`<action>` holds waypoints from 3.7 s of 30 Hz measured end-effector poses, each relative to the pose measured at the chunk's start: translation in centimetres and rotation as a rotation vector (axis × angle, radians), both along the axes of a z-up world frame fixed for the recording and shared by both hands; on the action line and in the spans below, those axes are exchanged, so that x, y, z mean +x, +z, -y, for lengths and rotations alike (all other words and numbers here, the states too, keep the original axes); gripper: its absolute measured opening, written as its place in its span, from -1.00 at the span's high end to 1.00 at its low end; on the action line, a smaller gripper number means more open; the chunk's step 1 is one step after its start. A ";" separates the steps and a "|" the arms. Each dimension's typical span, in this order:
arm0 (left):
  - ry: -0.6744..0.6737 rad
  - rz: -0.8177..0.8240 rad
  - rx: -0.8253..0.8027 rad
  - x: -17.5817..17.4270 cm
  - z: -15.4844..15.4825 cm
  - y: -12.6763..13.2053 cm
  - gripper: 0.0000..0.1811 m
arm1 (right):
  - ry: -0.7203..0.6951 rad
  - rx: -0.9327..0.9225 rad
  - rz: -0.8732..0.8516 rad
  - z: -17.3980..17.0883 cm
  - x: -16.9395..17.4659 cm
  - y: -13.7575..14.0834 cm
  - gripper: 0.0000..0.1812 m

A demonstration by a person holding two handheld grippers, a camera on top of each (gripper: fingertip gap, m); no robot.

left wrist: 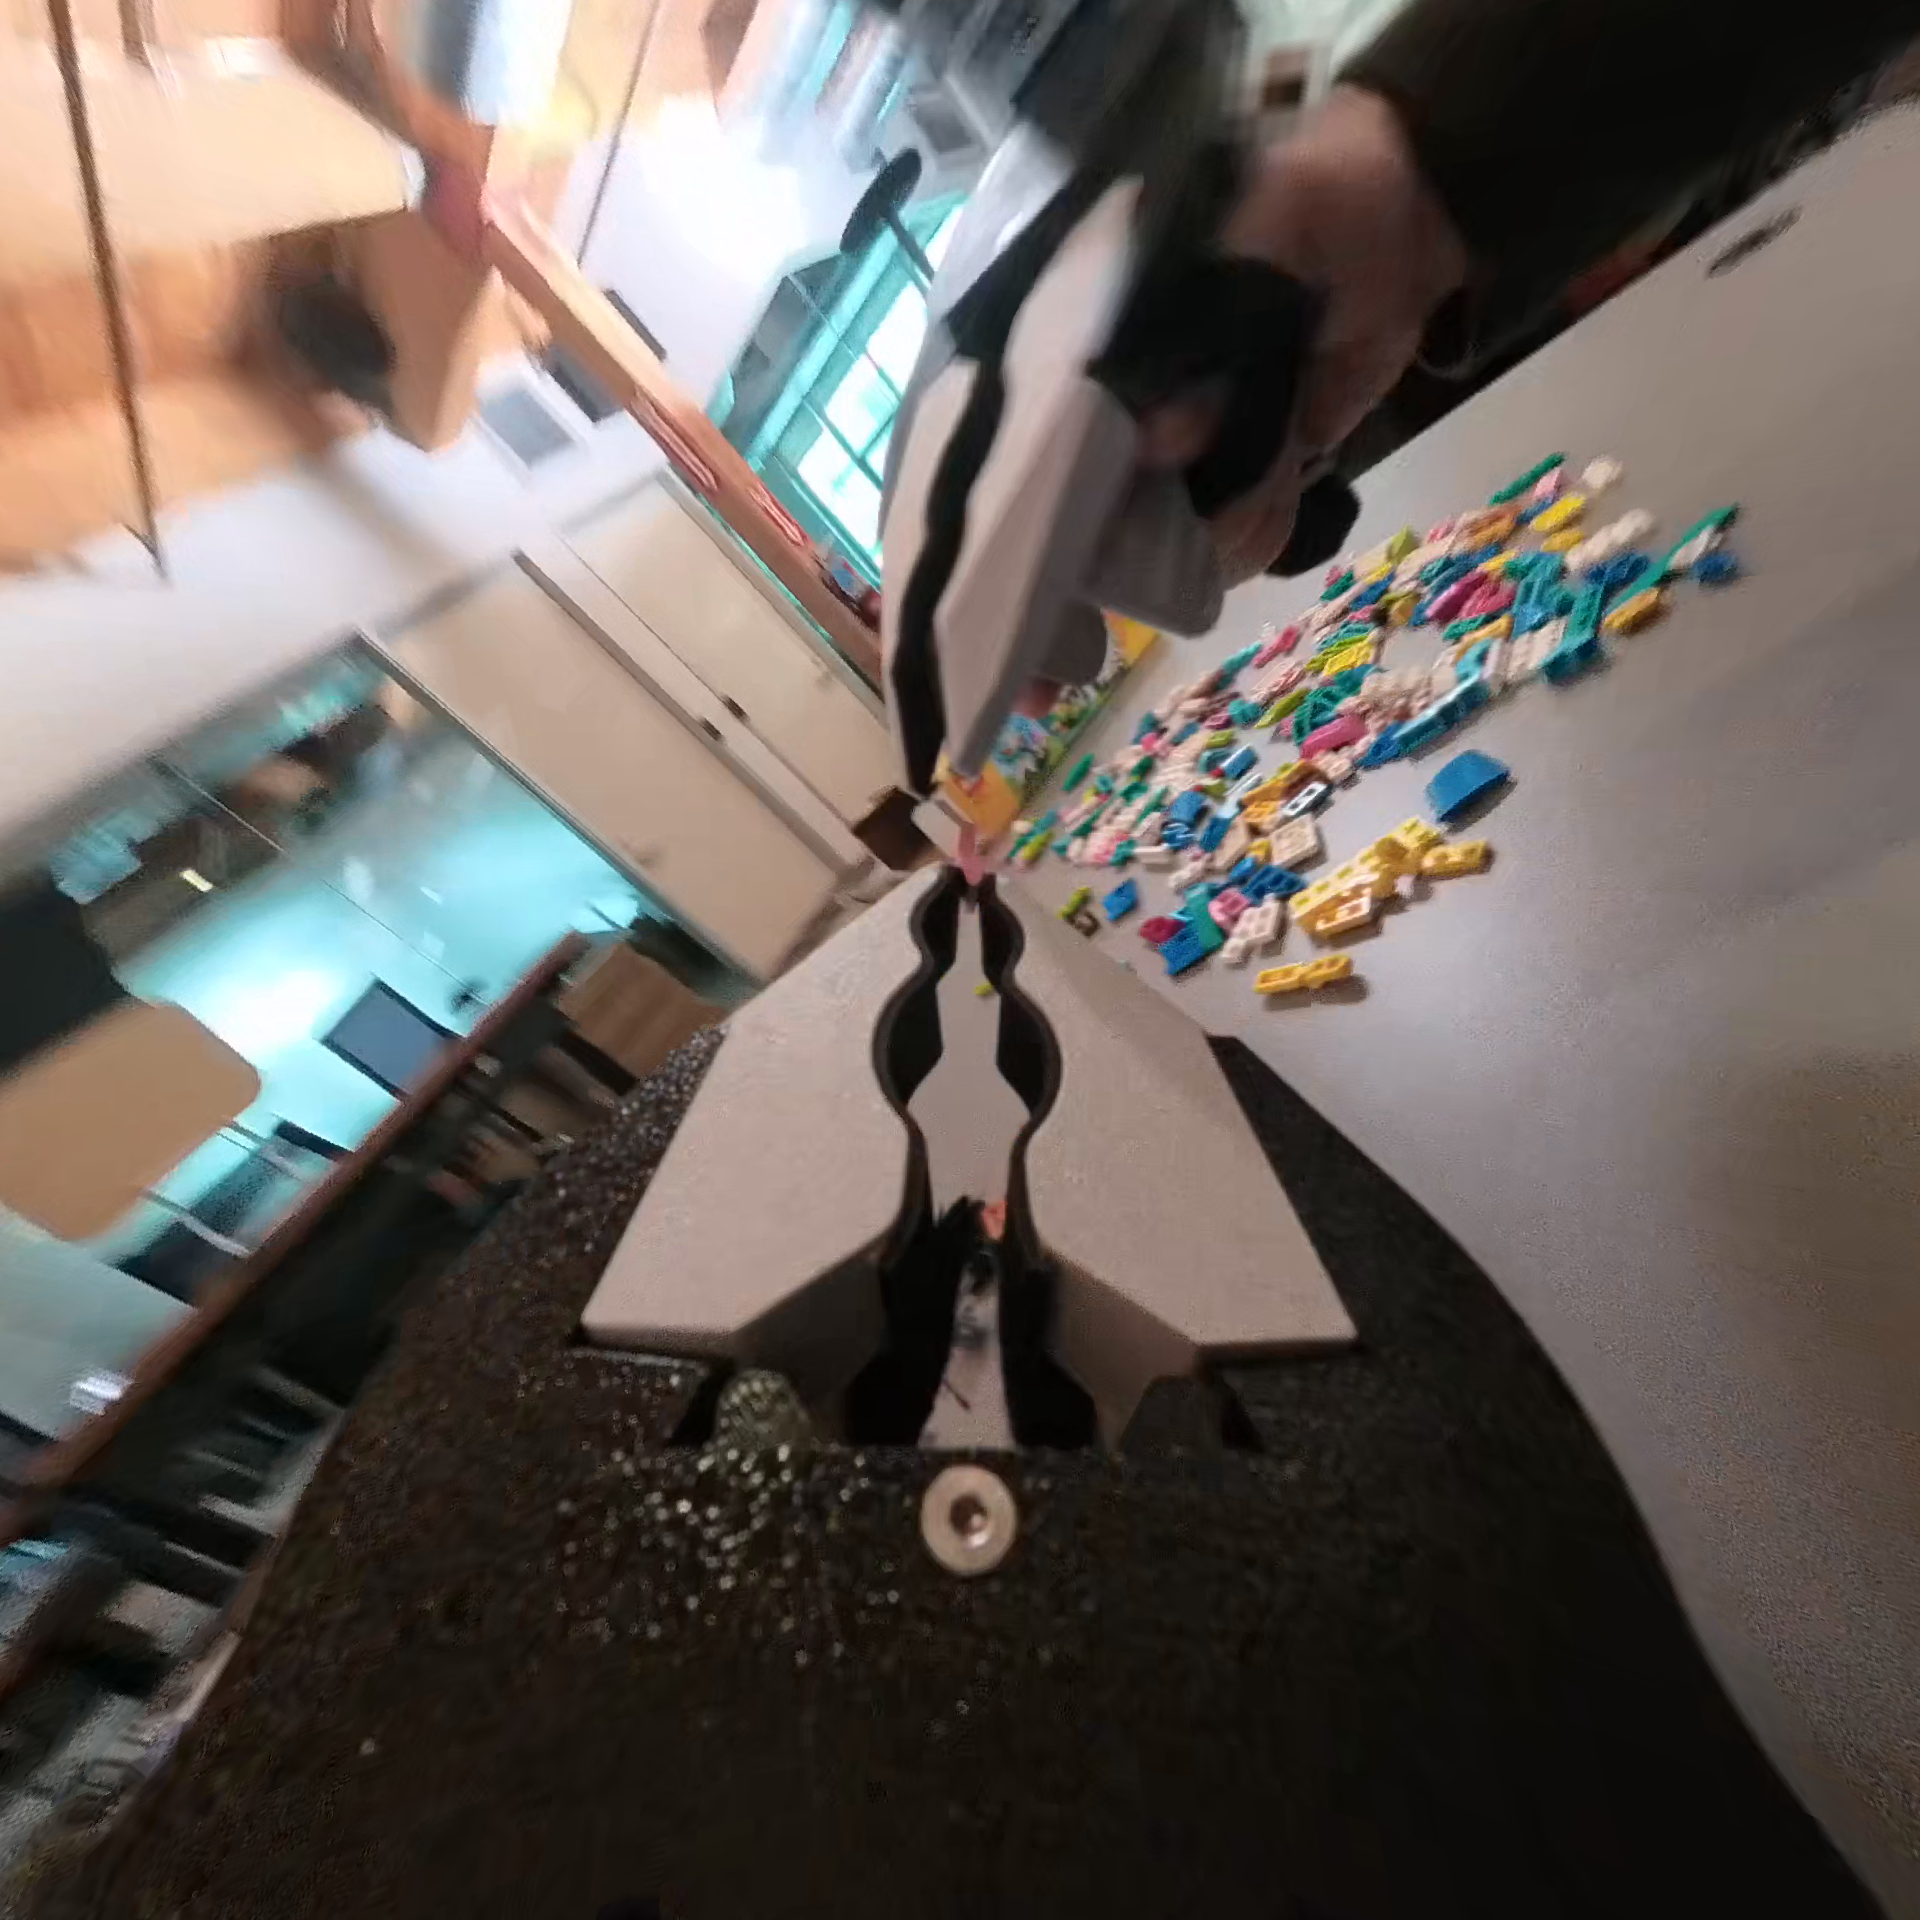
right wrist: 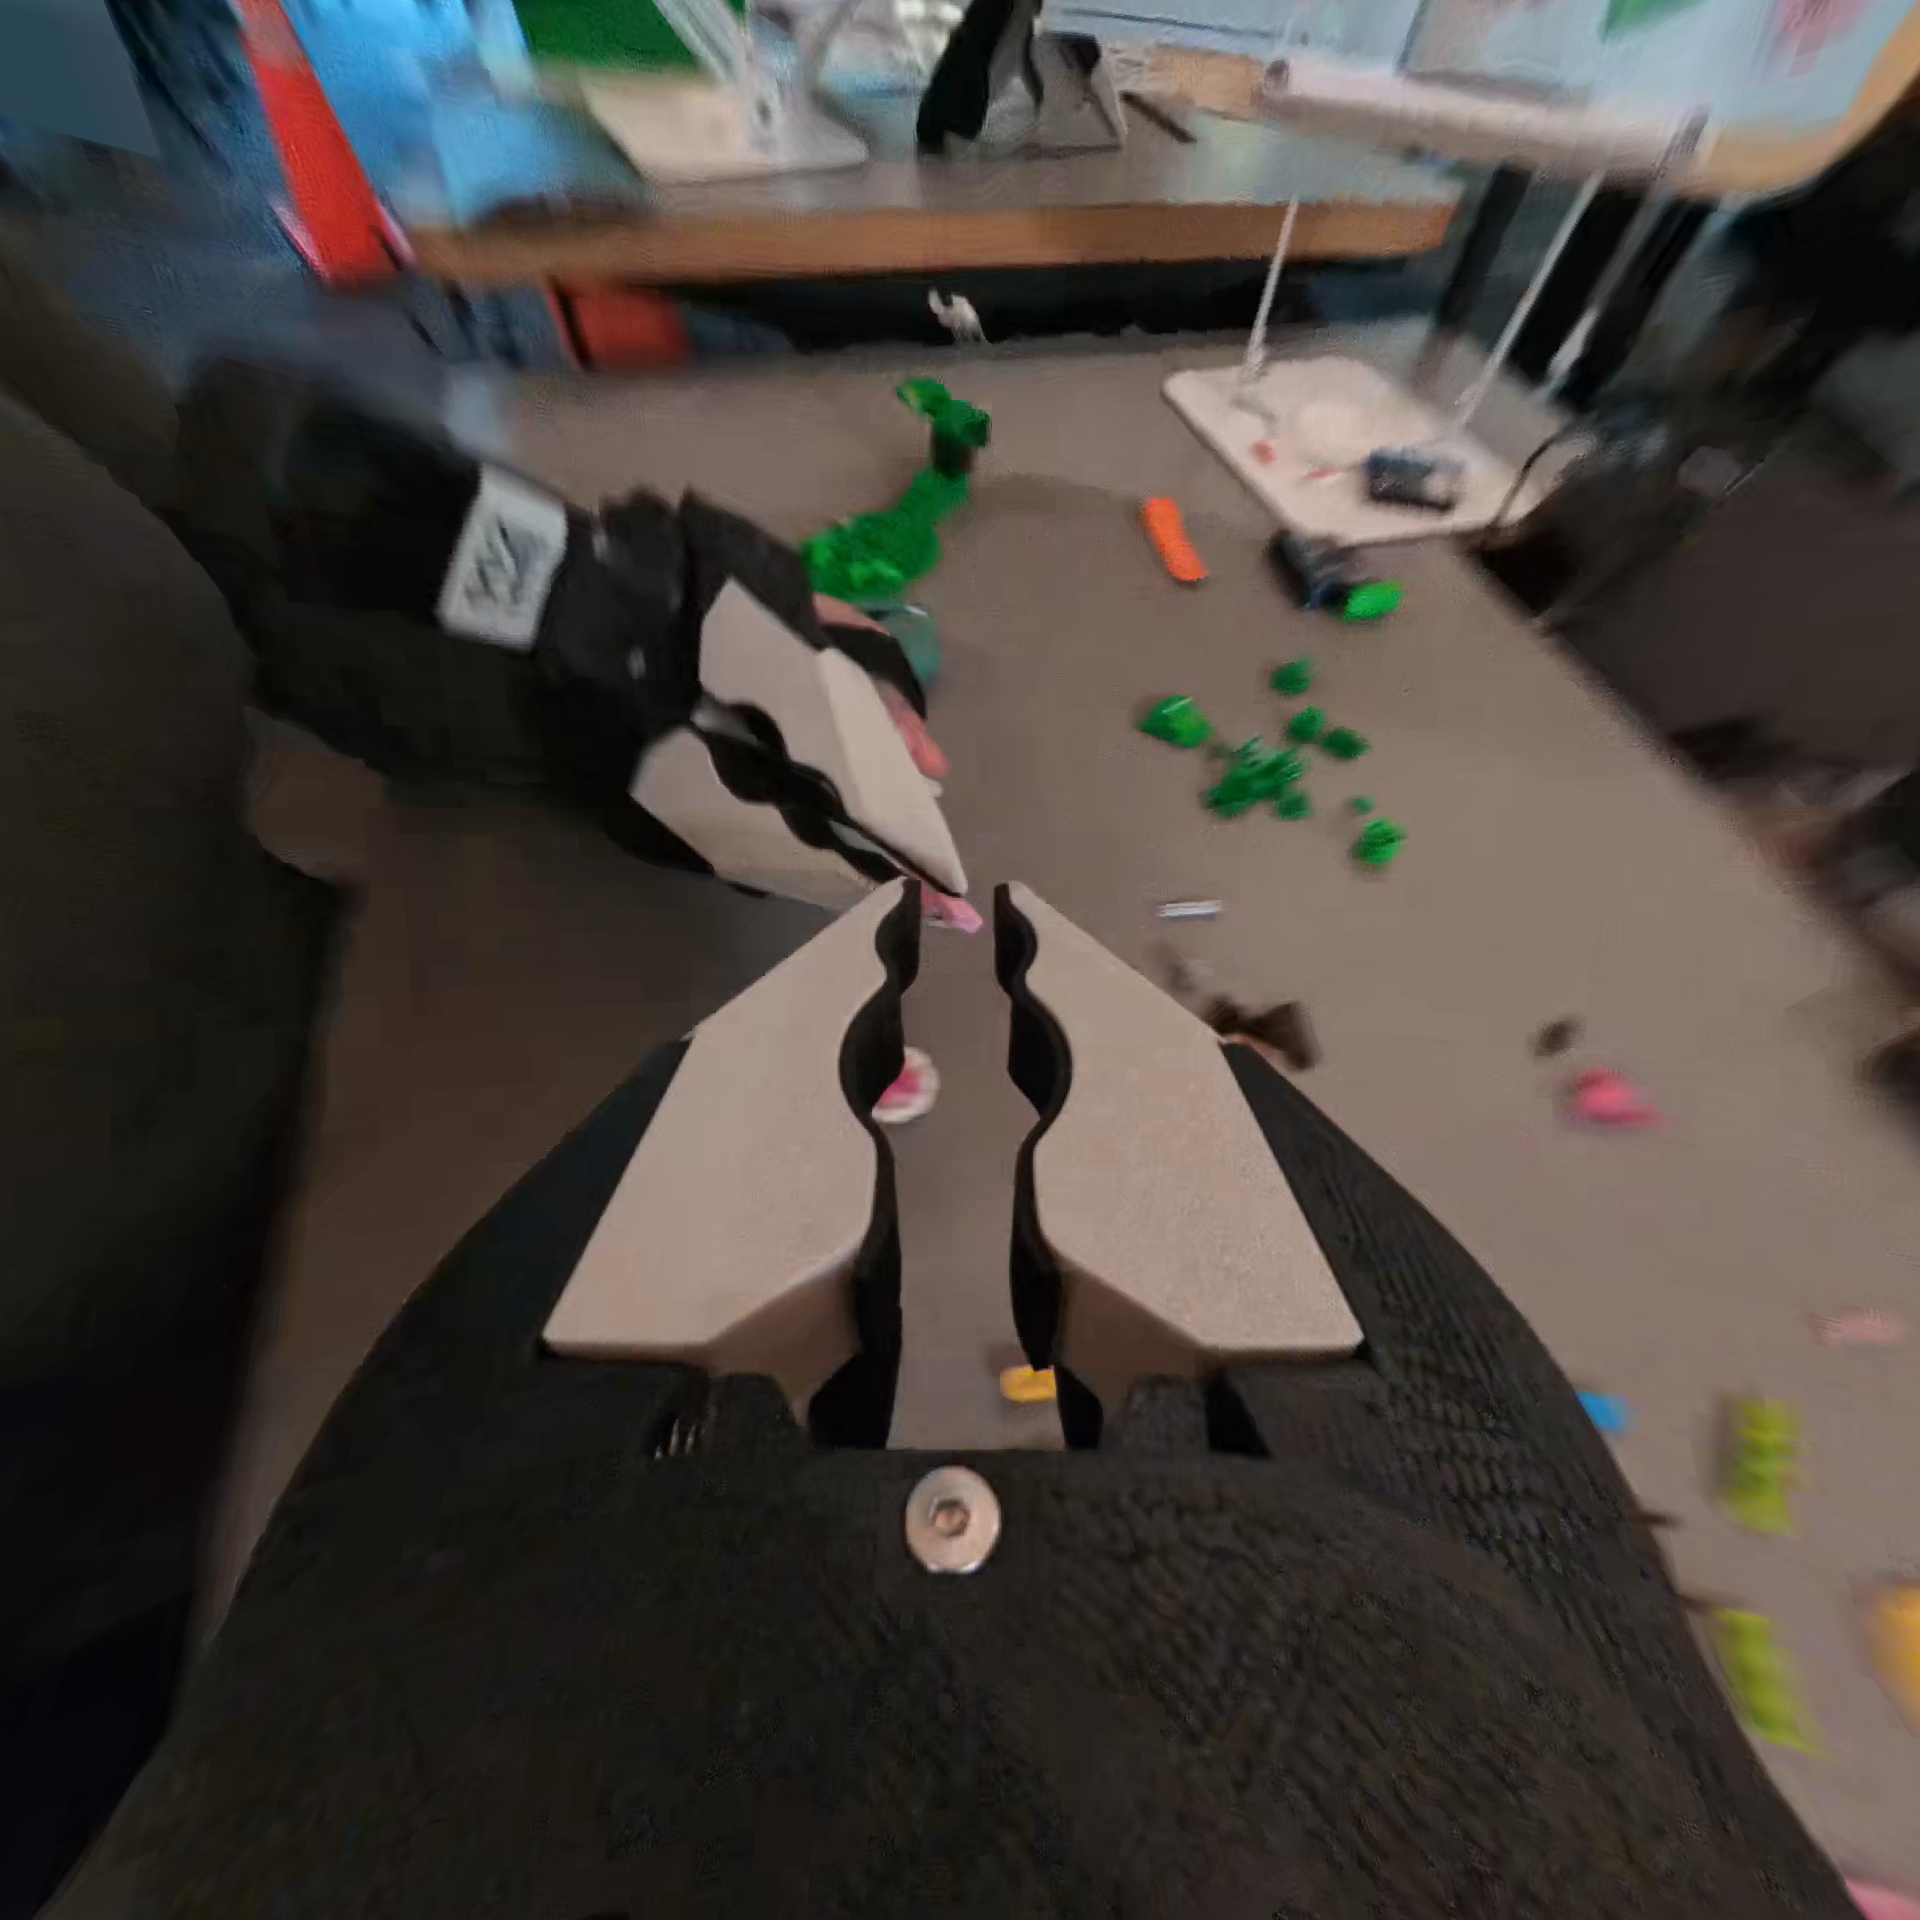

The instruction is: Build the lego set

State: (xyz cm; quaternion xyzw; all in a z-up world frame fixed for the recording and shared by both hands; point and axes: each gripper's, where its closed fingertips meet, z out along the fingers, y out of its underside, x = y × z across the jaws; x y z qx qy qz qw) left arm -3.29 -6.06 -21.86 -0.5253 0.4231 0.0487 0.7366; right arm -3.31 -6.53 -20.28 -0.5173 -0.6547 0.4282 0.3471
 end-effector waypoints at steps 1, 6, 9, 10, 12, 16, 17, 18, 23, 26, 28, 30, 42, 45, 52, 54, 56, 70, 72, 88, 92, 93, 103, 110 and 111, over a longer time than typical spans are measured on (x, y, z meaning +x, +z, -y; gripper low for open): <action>0.004 -0.041 0.056 0.1 0.3 0.2 0.99 | 0.009 -0.108 0.027 0.1 0.2 -0.1 0.85; 0.024 -0.183 0.228 0.8 1.3 0.5 0.99 | 0.087 -0.209 0.143 1.5 0.7 -1.4 0.89; 0.018 -0.203 0.258 1.0 1.6 0.6 0.99 | 0.102 -0.255 0.143 1.8 0.8 -1.1 0.91; 0.018 -0.207 0.264 1.0 1.6 0.6 0.99 | 0.108 -0.271 0.145 1.9 0.8 -1.1 0.88; 0.013 -0.216 0.263 1.0 1.7 0.5 0.99 | 0.099 -0.259 0.150 1.7 0.7 -1.3 0.85; 0.001 -0.229 0.274 1.3 1.9 0.3 0.99 | 0.105 -0.241 0.144 1.8 0.5 -1.1 0.87; -0.001 -0.230 0.275 1.3 1.9 0.3 1.00 | 0.118 -0.238 0.156 2.0 0.6 -1.2 0.91; -0.008 -0.230 0.272 1.4 2.0 0.3 0.99 | 0.122 -0.232 0.165 2.0 0.7 -1.3 0.91; -0.019 -0.227 0.271 1.5 2.1 0.0 0.99 | 0.136 -0.217 0.173 2.2 0.6 -1.6 0.92; -0.033 -0.190 0.240 1.5 1.7 -0.4 0.99 | 0.108 -0.181 0.160 1.6 0.5 -2.2 0.92; -0.020 -0.150 0.116 0.9 0.4 -1.7 0.99 | 0.029 -0.145 0.158 -0.1 0.4 -3.5 0.92; 0.073 -0.060 0.035 -0.9 -1.4 -1.9 1.00 | -0.073 -0.086 0.217 -2.3 0.9 -6.2 0.93; 0.217 0.202 -0.018 -6.3 -3.0 -0.2 0.94 | -0.113 0.152 0.340 -1.1 -0.2 -13.5 0.92; 0.215 0.211 -0.022 -6.3 -3.0 -0.2 0.93 | -0.099 0.117 0.331 -0.5 0.1 -13.2 0.76; 0.210 0.236 -0.033 -6.5 -3.1 -0.2 0.89 | -0.456 0.078 0.342 -8.6 8.3 -9.1 0.83; 0.204 0.236 -0.039 -6.3 -3.1 -0.3 0.88 | -0.592 0.137 0.473 -12.0 12.2 -10.4 0.87; 0.194 0.234 -0.047 -6.0 -3.2 -0.4 0.88 | -0.600 0.145 0.531 -12.9 13.5 -11.6 0.88; 0.163 0.246 -0.087 -5.8 -3.3 -0.9 0.87 | -0.444 -0.008 0.633 -13.5 13.6 -12.2 0.94; 0.161 0.243 -0.089 -5.8 -3.3 -0.9 0.87 | -0.394 -0.065 0.684 -12.1 14.2 -12.3 0.94; 0.137 0.227 -0.104 -5.1 -3.2 -1.2 0.86 | -0.415 0.069 0.641 -11.9 13.7 -13.2 0.96; 0.188 0.244 -0.083 -6.2 -3.4 -0.7 0.87 | -0.392 0.031 0.674 -11.4 13.7 -13.4 0.95; 0.235 0.255 -0.076 -6.9 -3.7 -0.6 0.89 | -0.391 0.026 0.677 -11.4 13.8 -13.4 0.94; 0.362 0.411 -0.087 -10.7 -4.3 0.1 0.88 | -0.415 0.026 0.677 -11.3 14.5 -13.4 0.94; 0.333 0.397 -0.094 -10.0 -4.2 0.0 0.88 | -0.427 0.060 0.700 -11.7 15.4 -13.4 0.98; 0.328 0.395 -0.096 -9.9 -4.2 -0.1 0.88 | -0.425 0.048 0.695 -11.6 15.4 -13.3 0.98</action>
